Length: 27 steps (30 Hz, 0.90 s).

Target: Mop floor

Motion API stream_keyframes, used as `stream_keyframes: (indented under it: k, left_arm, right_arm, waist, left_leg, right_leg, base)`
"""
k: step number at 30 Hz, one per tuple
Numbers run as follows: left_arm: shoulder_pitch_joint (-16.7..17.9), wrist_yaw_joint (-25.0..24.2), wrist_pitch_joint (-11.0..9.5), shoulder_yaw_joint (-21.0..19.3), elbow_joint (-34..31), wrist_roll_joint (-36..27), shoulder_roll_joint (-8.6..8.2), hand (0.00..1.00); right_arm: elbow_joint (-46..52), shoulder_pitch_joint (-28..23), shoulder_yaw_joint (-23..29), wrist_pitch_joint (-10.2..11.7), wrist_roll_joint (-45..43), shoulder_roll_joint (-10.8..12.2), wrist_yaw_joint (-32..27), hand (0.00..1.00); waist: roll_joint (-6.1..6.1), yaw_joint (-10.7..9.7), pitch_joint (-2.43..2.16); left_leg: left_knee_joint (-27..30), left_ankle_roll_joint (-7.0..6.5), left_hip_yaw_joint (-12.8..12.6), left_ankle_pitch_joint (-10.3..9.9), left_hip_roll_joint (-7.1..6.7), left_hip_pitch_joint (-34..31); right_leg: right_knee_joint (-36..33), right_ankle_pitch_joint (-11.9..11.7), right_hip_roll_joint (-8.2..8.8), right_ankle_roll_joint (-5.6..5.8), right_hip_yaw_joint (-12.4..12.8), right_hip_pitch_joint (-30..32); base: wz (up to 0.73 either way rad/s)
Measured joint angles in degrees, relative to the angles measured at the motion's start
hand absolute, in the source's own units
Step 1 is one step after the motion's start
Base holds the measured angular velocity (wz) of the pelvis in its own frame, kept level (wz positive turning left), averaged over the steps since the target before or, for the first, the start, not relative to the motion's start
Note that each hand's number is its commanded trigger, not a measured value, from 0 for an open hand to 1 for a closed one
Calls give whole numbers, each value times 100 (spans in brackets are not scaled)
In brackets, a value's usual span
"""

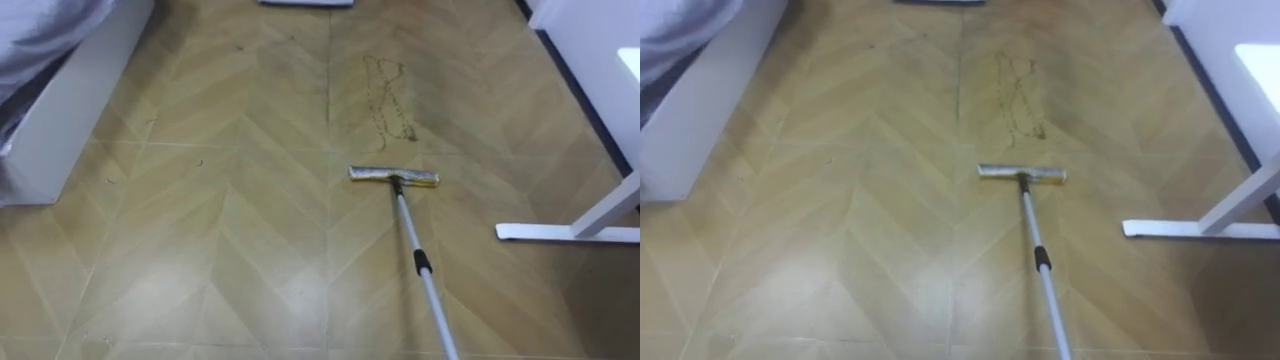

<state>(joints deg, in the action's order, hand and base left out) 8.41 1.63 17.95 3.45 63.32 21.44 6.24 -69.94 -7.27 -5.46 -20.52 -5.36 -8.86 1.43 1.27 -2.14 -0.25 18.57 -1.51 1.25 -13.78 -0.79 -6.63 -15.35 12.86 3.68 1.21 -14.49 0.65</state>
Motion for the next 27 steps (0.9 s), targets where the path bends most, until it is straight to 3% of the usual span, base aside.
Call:
stream_keyframes:
  k: [4, 6, 10, 12, 16, 19, 20, 22, 23, 24, 26, 27]
  left_arm:
    - [-239, 13, -105, 3, 227, -255, -6, 0]
    - [-245, 64, -226, -5, 347, -382, -21, 0]
    - [-211, 114, -259, -97, 407, -546, -30, 0]
    - [-205, 140, -293, -100, 488, -678, -50, 0]
    - [-253, 129, -298, -148, 537, -841, -23, 0]
    - [-266, 106, -295, -151, 567, -844, 28, 0]
    - [-283, 82, -300, -135, 568, -851, 86, 0]
    - [-331, 32, -303, -61, 585, -873, 181, 0]
    - [-349, 30, -311, 18, 581, -899, 250, 0]
    - [-340, 15, -322, 145, 581, -994, 320, 0]
    - [-329, -25, -327, 310, 557, -1193, 389, 0]
    - [-308, -92, -344, 355, 549, -1271, 410, 0]
  right_arm:
    - [-269, 130, -4, 7, 321, -10, -15, 100]
    - [-379, 175, 1, 76, 426, -12, -109, 100]
    - [-516, 177, 6, 244, 774, -37, -222, 100]
    - [-636, 174, -2, 331, 1030, -71, -264, 100]
    - [-835, 287, -11, 352, 1487, -107, -197, 100]
    - [-1062, 489, -55, 357, 1669, -141, -160, 100]
    - [-1178, 637, -52, 356, 1671, -157, -137, 100]
    - [-1311, 854, -40, 379, 1656, -271, -113, 100]
    - [-1466, 1065, -40, 417, 1633, -381, -120, 100]
    - [-1528, 1259, -48, 428, 1620, -530, -128, 100]
    - [-1494, 1533, -95, 429, 1608, -752, -117, 100]
    - [-1458, 1758, -134, 441, 1619, -864, -103, 100]
  waist:
    - [-71, 89, 55]
    - [-99, 98, 58]
    - [-127, 107, 71]
    - [-282, 126, 95]
    - [-330, 262, 69]
    - [-331, 296, 74]
    - [-292, 328, 89]
    - [-250, 385, 107]
    - [-196, 423, 126]
    - [-169, 452, 143]
    - [-131, 588, 136]
    - [-112, 639, 123]
  left_leg:
    - [591, -33, 55, -213, -21, -653]
    - [1111, -55, 69, -374, -106, -1138]
    - [2009, -68, 112, -640, -206, -1943]
    - [2575, -53, 196, -824, -215, -2386]
    - [3200, -12, 212, -978, -297, -2978]
    - [3606, 53, 225, -1044, -325, -3291]
    - [3772, 108, 221, -1079, -362, -3384]
    - [4102, 184, 211, -1167, -325, -3547]
    - [4450, 218, 112, -1200, -234, -3734]
    - [4906, 319, -63, -1129, -61, -3934]
    - [5411, 305, -261, -899, 111, -4121]
    - [5270, 335, -312, -859, 119, -4192]
  right_leg:
    - [-693, 249, 93, -11, 19, 662]
    - [-1341, 578, 241, -11, 66, 1183]
    - [-2419, 1078, 474, -19, 154, 2050]
    - [-2928, 1319, 547, -65, 103, 2405]
    - [-3722, 1629, 702, -131, 128, 3016]
    - [-4210, 1846, 762, -213, 58, 3300]
    - [-4416, 1990, 798, -290, 53, 3377]
    - [-4779, 2214, 842, -350, 63, 3508]
    - [-5049, 2402, 825, -386, 99, 3606]
    - [-5312, 2561, 803, -450, 111, 3649]
    - [-5553, 2736, 715, -537, 211, 3641]
    - [-5559, 2748, 627, -551, 295, 3622]
  base:
    - [6]
    - [6]
    - [19]
    - [24]
    - [12]
    - [18]
    - [25]
    - [19]
    - [12]
    - [9]
    - [-4]
    - [-7]
